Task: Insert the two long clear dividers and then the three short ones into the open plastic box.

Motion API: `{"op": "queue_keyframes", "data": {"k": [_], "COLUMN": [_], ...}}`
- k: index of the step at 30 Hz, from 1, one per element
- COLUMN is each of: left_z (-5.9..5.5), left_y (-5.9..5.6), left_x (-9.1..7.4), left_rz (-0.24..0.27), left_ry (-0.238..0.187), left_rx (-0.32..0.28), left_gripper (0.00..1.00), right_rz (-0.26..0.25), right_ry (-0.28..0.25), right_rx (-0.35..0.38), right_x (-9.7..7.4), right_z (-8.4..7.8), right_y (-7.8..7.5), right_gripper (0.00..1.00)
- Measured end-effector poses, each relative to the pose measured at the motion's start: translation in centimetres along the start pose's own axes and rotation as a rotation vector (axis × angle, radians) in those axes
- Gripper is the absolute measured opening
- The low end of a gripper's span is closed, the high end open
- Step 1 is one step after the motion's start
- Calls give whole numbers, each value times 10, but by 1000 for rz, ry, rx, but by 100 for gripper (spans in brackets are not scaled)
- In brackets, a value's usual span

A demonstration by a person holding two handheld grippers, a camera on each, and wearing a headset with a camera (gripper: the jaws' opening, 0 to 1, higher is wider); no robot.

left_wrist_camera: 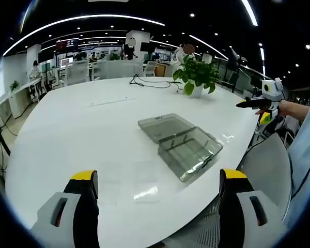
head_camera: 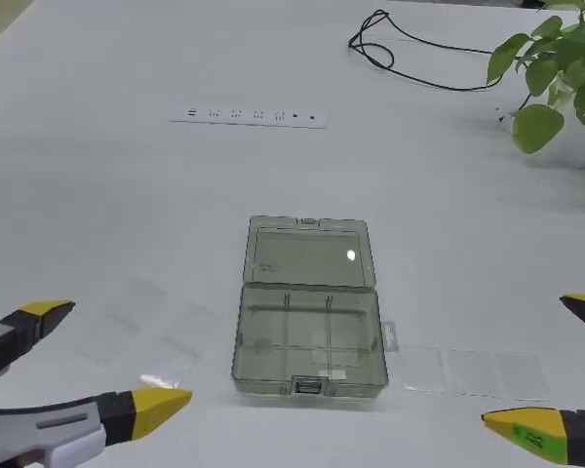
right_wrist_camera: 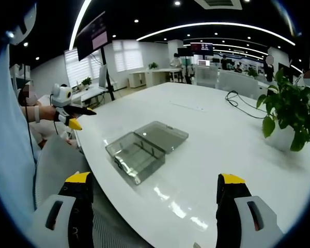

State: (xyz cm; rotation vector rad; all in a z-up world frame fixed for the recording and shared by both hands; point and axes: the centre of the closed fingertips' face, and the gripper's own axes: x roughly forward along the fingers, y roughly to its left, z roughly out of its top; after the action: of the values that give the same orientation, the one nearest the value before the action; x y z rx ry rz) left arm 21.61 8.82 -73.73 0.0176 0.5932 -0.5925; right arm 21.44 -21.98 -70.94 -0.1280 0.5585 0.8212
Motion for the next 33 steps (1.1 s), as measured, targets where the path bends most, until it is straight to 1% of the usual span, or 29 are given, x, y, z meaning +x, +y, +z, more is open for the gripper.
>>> {"op": "queue_keyframes", "data": {"k": [8, 9, 11, 17, 18, 19, 20, 21, 22, 23, 24, 27, 28, 30, 31, 32, 33], "left_z": [-2, -3, -2, -5, -7, -12, -11, -13, -18, -20, -23, -26, -30, -33, -37, -37, -38], "left_y": [1, 0, -1, -2, -1, 2, 1, 1, 2, 1, 1, -1, -1, -2, -2, -2, -2], "left_x": [3, 4, 5, 11, 11, 11, 14, 16, 18, 19, 20, 22, 24, 25, 26, 27, 28], "left_rz": [-7, -15, -22, -21, -15, -2, -11, -12, -10, -16, -19, -30, -35, -44, -42, -46, -49], "left_ry": [9, 14, 7, 40, 50, 84, 78, 84, 110, 113, 135, 150, 172, 188, 209, 210, 222], "left_rx": [-8, -20, -30, -18, -14, -10, -5, -10, -21, -17, -17, -18, -21, -8, -12, -11, -17], "left_gripper": [99, 99, 99, 98, 96, 95, 95, 95, 95, 95, 95, 95, 94, 94, 94, 94, 94], "right_rz": [7, 7, 6, -1, -2, -4, -4, -3, -3, -3, -3, -8, -8, -11, -12, -13, -15], "right_ry": [11, 11, 11, 10, 11, 12, 13, 14, 15, 17, 21, 27, 24, 23, 23, 23, 22], "right_rx": [-2, -4, -4, -7, -7, -8, -7, -7, -7, -8, -11, -17, -13, -11, -10, -8, -6], "right_x": [3, 4, 4, 2, 2, 2, 2, 2, 2, 2, 2, 1, 1, 0, 0, 0, -1], "right_z": [-1, -1, 0, 2, 2, 2, 1, 1, 1, 0, 0, -2, -1, -2, -3, -3, -4], "right_y": [-1, -1, -2, -2, -2, -2, -2, -1, 0, 0, 1, 1, 2, 2, 2, 3, 3], "right_gripper": [100, 100, 100, 100, 100, 100, 100, 100, 100, 100, 100, 100, 100, 100, 100, 100, 100]}}
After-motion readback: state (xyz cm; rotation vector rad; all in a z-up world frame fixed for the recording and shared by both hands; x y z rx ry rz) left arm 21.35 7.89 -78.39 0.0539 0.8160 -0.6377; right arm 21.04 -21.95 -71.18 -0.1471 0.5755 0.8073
